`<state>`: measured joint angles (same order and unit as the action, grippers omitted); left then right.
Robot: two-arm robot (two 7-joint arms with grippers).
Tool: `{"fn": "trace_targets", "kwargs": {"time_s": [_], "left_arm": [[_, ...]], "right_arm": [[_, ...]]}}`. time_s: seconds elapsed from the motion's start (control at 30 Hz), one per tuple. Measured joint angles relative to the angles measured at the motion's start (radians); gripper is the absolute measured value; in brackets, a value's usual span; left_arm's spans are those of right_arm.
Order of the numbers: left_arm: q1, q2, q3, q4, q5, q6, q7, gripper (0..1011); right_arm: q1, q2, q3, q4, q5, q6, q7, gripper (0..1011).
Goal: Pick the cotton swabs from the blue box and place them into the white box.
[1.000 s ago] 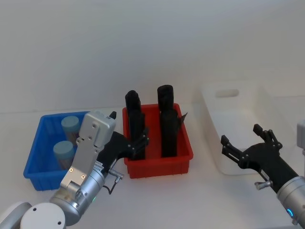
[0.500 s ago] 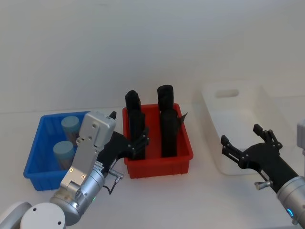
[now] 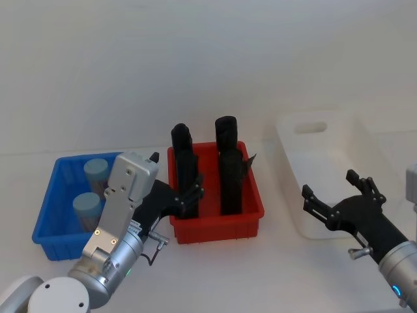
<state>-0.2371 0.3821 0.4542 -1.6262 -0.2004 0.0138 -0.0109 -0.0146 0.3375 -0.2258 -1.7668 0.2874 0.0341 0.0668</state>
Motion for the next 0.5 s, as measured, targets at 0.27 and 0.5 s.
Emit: {"fn": "trace_targets", "kwargs": {"time_s": [0.27, 0.5], "left_arm": [[0.000, 0.000, 0.000, 0.000, 0.000, 0.000, 0.000, 1004], [-0.001, -0.002, -0.001, 0.002, -0.002, 0.000, 0.000, 1004]], "right_arm": [[0.000, 0.000, 0.000, 0.000, 0.000, 0.000, 0.000, 1001], [0.000, 0.000, 0.000, 0.000, 0.000, 0.000, 0.000, 1001]]}}
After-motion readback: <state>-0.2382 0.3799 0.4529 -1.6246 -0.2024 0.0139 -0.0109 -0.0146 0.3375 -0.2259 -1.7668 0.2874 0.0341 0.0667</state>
